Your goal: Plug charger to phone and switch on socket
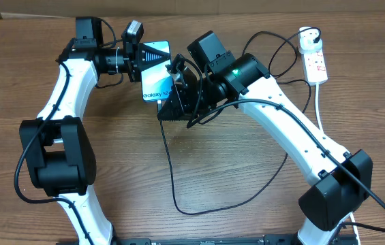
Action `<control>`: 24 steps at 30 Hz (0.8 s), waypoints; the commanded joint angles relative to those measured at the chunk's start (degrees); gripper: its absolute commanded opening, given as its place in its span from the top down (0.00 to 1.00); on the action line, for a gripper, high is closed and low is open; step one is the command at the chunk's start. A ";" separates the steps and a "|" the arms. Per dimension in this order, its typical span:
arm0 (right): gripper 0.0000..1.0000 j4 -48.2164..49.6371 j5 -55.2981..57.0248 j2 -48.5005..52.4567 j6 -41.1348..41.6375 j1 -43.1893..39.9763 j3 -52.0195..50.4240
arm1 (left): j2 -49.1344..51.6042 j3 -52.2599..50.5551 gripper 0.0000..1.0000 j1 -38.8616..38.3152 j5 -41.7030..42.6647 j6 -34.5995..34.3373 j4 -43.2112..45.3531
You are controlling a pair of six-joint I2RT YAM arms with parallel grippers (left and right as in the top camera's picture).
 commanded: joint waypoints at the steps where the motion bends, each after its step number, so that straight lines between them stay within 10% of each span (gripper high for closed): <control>1: 0.96 -0.13 0.61 0.09 0.07 -0.26 0.44 | -0.42 0.55 0.96 -0.44 2.80 0.90 0.13; 24: 0.97 1.53 -0.17 0.09 1.36 -0.26 0.44 | -0.42 0.55 0.96 -0.44 2.80 2.03 -0.50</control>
